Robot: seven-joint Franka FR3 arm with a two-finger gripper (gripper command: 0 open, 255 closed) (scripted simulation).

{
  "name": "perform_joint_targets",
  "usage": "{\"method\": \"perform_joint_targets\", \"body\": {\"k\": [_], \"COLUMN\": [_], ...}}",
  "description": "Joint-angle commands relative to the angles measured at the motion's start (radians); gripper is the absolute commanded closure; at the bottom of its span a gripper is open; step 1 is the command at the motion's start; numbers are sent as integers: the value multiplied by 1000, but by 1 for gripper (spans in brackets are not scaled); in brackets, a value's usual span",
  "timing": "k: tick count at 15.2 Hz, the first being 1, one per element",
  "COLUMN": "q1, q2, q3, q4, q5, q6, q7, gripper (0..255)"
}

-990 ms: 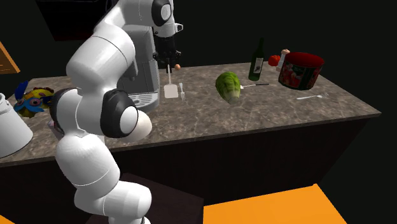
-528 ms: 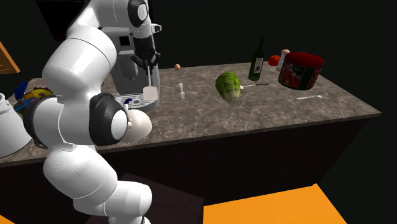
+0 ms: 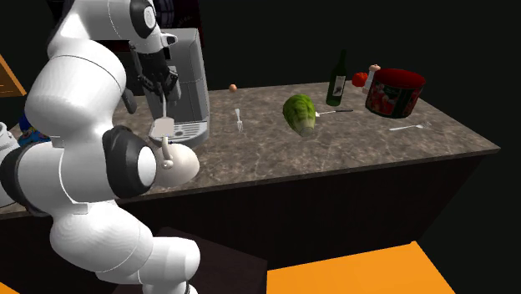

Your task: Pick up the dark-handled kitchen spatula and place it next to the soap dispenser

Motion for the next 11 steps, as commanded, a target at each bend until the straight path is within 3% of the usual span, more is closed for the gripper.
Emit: {"method": "perform_joint_targets", "body": {"k": [1,11], "q1": [17,99], "q2": [-8,10], "q3": [32,204], "q4": [-8,22], "q5": [6,32], "q6": [1,-4], "q7": [51,307], "gripper": [255,255]}}
